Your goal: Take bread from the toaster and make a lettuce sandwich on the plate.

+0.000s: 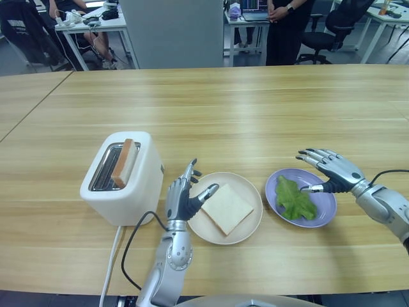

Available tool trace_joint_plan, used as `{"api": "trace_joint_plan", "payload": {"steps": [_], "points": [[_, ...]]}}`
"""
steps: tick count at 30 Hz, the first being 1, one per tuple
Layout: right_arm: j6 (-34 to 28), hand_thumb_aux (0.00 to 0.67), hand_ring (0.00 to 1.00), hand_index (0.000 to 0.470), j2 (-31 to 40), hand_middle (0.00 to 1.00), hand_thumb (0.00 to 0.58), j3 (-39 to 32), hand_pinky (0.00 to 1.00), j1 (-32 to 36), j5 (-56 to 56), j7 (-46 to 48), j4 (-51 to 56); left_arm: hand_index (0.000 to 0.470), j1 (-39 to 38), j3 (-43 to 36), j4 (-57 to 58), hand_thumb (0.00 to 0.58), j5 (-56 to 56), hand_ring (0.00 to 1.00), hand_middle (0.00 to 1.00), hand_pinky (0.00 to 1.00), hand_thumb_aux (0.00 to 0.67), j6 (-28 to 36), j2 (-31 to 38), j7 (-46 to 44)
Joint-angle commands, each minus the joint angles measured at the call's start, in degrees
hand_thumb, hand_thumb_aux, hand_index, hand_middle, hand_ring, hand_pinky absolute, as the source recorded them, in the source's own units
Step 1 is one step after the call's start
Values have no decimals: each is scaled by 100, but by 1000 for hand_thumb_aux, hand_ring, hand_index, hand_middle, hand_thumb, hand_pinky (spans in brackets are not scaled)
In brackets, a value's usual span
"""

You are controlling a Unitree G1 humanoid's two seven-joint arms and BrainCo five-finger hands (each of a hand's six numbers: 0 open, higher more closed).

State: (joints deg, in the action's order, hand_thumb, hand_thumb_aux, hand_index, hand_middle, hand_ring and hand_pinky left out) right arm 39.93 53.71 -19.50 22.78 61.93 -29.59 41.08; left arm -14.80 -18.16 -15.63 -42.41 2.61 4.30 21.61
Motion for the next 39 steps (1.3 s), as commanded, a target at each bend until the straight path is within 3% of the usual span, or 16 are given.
{"api": "trace_joint_plan", "payload": {"steps": [1,10,21,22,24,25,26,27,28,39], "points": [[-68,0,0,0,85,0,0,-961,0,534,1128,-1567,767,0,-52,90,98,0,23,349,349,349,0,-4,0,45],[-328,0,0,0,106,0,0,-2554,0,1330,2308,-3691,1640,0,-98,137,213,0,29,345,345,345,0,-18,-19,85],[-482,0,0,0,-29,0,0,-3430,0,1646,2535,-4363,2127,0,-163,148,322,0,89,345,345,345,0,-48,-69,150],[-521,63,0,43,-68,0,104,-3468,0,1656,2522,-4358,2179,0,-169,140,326,0,89,345,345,345,0,-46,-75,157],[-634,63,0,43,-137,0,104,-3490,0,1666,2448,-4345,2263,0,-176,137,337,0,97,345,345,345,0,-50,-81,168],[-705,323,0,222,-164,0,425,-3492,0,1659,2407,-4355,2295,0,-176,144,349,0,108,345,345,345,0,-56,-82,172],[-758,323,0,222,-196,0,425,-3482,0,1644,2356,-4336,2328,0,-171,152,364,0,121,345,345,345,0,-60,-82,173],[-801,486,0,334,-224,0,536,-3486,0,1626,2325,-4329,2360,0,-166,156,379,0,128,349,349,349,0,-63,-83,175],[-837,665,0,456,-249,0,580,-3501,0,1609,2308,-4328,2378,0,-161,157,391,0,131,349,349,349,0,-63,-89,177],[-799,670,0,460,-352,0,580,-3582,0,1514,2044,-4208,2465,0,-83,181,616,0,178,349,349,349,0,-162,-131,233]]}}
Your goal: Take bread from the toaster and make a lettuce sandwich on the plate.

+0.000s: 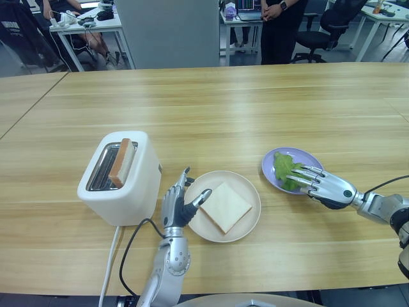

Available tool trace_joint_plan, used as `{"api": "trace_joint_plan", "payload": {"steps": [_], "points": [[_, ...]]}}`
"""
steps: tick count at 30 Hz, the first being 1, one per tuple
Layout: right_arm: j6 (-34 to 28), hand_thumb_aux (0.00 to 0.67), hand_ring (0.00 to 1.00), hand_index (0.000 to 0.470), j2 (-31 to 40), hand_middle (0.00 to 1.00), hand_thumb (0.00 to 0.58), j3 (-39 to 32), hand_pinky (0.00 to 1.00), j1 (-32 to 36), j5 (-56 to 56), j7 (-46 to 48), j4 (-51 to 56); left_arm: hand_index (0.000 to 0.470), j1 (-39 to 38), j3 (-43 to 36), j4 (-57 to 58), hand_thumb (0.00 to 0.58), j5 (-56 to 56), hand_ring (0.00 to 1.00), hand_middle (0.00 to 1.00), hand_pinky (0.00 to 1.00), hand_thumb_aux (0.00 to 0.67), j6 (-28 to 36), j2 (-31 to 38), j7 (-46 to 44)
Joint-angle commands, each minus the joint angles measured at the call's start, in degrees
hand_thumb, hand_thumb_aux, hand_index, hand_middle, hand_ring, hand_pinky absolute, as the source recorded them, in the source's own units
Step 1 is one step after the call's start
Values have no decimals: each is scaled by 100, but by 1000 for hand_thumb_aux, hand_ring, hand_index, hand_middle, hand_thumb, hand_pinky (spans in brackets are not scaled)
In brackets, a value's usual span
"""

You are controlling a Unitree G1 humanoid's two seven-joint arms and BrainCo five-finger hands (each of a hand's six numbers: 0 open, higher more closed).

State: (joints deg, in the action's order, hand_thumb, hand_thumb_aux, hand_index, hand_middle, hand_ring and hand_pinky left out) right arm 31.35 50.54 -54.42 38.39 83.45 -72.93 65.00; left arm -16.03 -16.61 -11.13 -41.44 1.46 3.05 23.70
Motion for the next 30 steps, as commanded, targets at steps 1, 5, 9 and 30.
{"api": "trace_joint_plan", "payload": {"steps": [1,5,9,30], "points": [[66,670,0,460,-36,0,580,-98,0,-60,-119,131,64,0,43,30,190,0,91,349,349,349,0,-58,-4,31],[120,670,0,460,-51,0,580,-128,0,-54,-177,168,78,0,48,44,280,0,129,349,349,349,0,-90,4,77],[243,670,0,460,33,0,580,-118,0,-57,-249,132,-19,0,66,66,363,0,157,345,345,345,0,-122,15,102],[563,0,0,0,-420,0,0,209,0,724,-961,928,398,0,68,63,494,0,192,349,349,349,0,-162,7,122]]}}
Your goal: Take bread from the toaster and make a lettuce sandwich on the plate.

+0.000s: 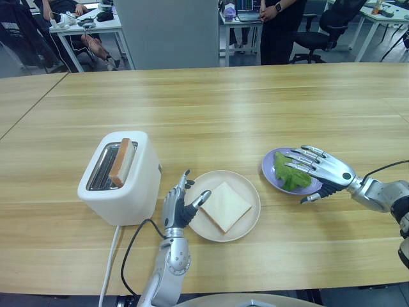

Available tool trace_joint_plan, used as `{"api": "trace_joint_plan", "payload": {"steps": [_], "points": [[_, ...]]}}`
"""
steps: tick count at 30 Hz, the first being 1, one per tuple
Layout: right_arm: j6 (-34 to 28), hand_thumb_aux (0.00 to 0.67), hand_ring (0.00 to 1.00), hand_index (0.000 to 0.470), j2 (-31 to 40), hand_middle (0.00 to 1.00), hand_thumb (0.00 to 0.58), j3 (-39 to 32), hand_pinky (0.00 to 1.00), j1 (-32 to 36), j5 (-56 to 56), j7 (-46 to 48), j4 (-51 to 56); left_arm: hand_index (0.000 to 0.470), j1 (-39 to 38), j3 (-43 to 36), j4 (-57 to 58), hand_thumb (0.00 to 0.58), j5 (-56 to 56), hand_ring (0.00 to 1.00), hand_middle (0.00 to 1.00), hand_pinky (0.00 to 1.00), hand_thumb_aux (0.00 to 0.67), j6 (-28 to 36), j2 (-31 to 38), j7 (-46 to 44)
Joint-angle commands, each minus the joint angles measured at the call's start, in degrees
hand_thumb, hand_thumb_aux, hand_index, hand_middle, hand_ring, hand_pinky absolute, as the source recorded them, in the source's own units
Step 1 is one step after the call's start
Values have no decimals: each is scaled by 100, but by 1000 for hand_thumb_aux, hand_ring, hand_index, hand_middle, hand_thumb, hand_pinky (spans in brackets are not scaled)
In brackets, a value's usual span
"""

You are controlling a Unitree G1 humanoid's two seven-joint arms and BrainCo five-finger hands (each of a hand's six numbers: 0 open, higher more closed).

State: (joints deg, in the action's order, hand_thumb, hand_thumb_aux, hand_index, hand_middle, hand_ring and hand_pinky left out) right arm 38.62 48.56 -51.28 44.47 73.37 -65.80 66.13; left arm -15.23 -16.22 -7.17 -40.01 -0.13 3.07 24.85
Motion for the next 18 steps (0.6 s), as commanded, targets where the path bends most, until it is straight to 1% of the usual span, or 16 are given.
{"api": "trace_joint_plan", "payload": {"steps": [1,11,18], "points": [[-228,0,0,0,-318,0,0,-126,0,156,44,269,398,0,-13,22,103,0,51,353,353,353,0,-7,5,10],[-780,0,0,0,-770,0,0,-224,0,295,-58,845,985,0,-127,6,72,0,64,353,353,353,0,-31,8,46],[-918,0,0,0,-865,0,0,-139,0,289,-303,1220,1106,0,-181,-28,86,0,61,353,353,353,0,-52,-2,56]]}}
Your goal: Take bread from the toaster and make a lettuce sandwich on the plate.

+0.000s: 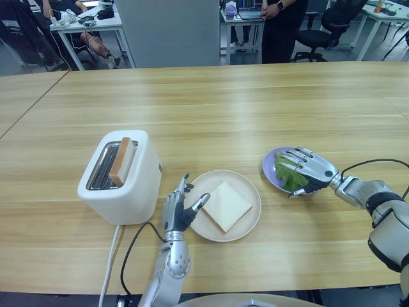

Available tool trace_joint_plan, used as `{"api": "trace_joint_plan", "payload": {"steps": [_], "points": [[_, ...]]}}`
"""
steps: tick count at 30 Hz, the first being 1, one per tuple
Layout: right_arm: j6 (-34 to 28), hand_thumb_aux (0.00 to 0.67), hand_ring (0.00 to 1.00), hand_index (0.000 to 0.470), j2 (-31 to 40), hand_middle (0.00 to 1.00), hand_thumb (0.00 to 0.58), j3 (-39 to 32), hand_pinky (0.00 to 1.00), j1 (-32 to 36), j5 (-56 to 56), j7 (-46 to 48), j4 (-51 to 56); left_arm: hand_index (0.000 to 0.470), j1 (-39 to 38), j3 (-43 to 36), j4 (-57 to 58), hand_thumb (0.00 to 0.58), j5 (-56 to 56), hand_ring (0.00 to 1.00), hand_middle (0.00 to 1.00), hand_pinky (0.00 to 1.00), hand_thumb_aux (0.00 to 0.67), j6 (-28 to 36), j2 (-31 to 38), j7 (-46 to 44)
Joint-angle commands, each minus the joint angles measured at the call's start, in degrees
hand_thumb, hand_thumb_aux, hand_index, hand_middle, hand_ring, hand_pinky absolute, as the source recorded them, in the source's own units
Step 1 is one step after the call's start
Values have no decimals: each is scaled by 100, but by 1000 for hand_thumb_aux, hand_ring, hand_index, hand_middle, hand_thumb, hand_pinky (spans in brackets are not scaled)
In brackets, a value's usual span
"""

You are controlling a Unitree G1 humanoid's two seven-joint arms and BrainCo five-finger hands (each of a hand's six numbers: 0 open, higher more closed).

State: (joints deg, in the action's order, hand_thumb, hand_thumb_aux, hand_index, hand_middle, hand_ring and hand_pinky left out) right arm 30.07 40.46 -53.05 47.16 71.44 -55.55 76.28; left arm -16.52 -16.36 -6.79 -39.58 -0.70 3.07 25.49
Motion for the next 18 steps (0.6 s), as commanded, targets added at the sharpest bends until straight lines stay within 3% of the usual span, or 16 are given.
{"api": "trace_joint_plan", "payload": {"steps": [1,12,13,14,16,17,18], "points": [[-85,0,0,0,-55,0,0,21,0,12,-124,217,98,0,-62,-17,40,0,18,349,349,349,0,7,-2,-9],[-391,0,0,0,15,0,0,193,0,-5,-498,972,260,0,-222,-41,-26,0,7,357,357,357,0,-11,-4,8],[-424,68,0,47,25,0,112,197,0,-15,-508,1035,268,0,-229,-41,-27,0,8,357,357,357,0,-11,-5,9],[-446,116,0,79,35,0,183,194,0,-26,-522,1093,272,0,-242,-40,-34,0,9,357,357,357,0,-11,-6,9],[-468,131,0,90,41,0,205,182,0,-42,-554,1198,273,0,-278,-36,-58,0,6,357,357,357,0,-8,-8,16],[-481,355,0,244,40,0,452,162,0,-50,-549,1233,271,0,-296,-34,-74,0,5,357,357,357,0,-5,-11,18],[-485,355,0,244,32,0,452,147,0,-60,-545,1274,269,0,-318,-33,-89,0,3,357,357,357,0,-2,-13,23]]}}
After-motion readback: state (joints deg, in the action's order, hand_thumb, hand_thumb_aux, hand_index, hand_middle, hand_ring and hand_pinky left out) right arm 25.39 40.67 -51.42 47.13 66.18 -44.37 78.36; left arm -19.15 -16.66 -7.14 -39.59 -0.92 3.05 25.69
